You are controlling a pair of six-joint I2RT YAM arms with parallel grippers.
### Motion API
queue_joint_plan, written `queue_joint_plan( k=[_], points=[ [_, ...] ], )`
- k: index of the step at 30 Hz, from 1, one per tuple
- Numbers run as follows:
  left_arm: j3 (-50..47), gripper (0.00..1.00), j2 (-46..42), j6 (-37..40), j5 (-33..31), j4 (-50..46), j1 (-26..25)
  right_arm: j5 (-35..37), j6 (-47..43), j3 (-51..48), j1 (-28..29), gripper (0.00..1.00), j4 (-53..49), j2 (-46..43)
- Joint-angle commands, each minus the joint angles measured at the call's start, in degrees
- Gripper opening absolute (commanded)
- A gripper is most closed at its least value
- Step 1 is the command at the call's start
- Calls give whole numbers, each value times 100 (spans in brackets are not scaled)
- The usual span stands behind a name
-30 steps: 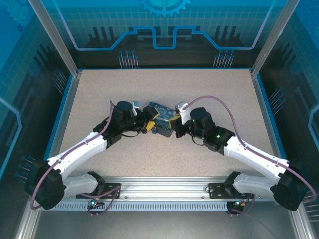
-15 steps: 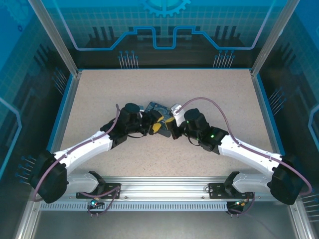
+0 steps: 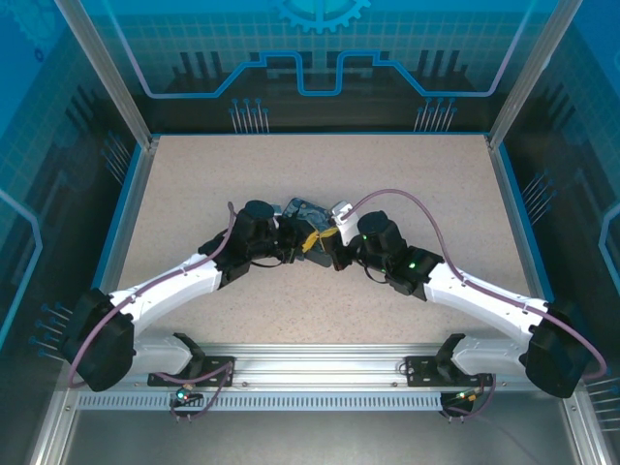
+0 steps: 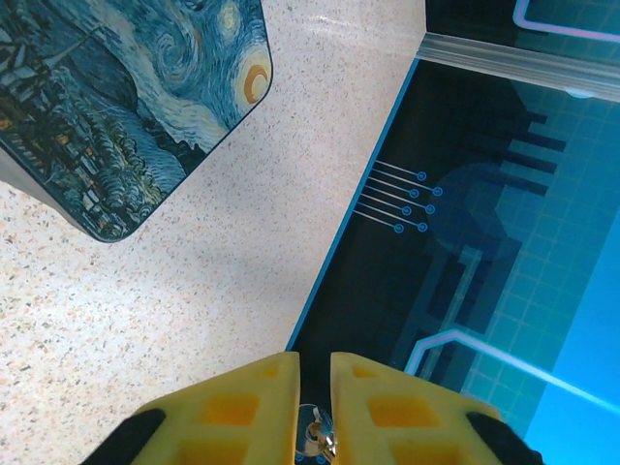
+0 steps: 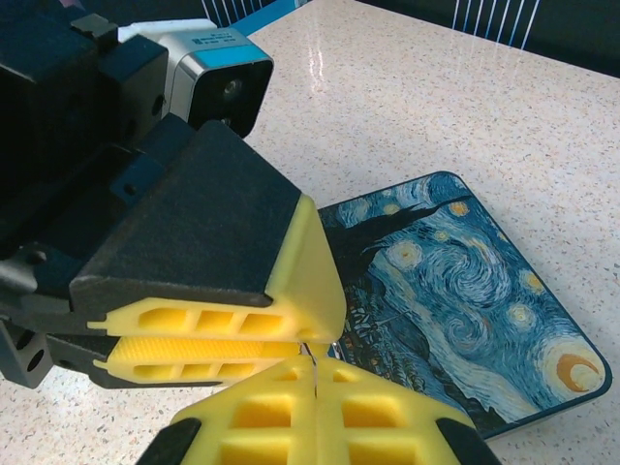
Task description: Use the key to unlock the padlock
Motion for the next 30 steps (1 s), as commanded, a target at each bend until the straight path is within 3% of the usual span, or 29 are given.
queue_joint_plan(
  k=[1, 4, 7, 11, 17, 24, 30],
  points=[
    [185, 10, -6, 35, -89, 77, -44, -20, -48, 166, 79, 0, 93, 33],
    [209, 0, -39, 236, -146, 1, -43, -154, -24, 179, 39, 0, -26, 6],
    [325, 0, -113, 827, -324, -174, -42, -856, 154, 164, -271, 6, -110, -115],
    [656, 0, -180, 2363, -440, -251, -42, -2223, 509, 8, -903, 38, -31, -391],
    [1075, 0, -403, 4858, 33, -145, -42, -4489, 1259, -222, -1913, 71, 789, -536],
    [1619, 0, -808, 7152, 660, -763, -42, -5615, 2000, -104, -2239, 81, 2086, -311],
    [1959, 0, -873, 8020, 1213, -1011, -41, -5951, 2350, 32, -2260, 80, 2928, -218]
  ],
)
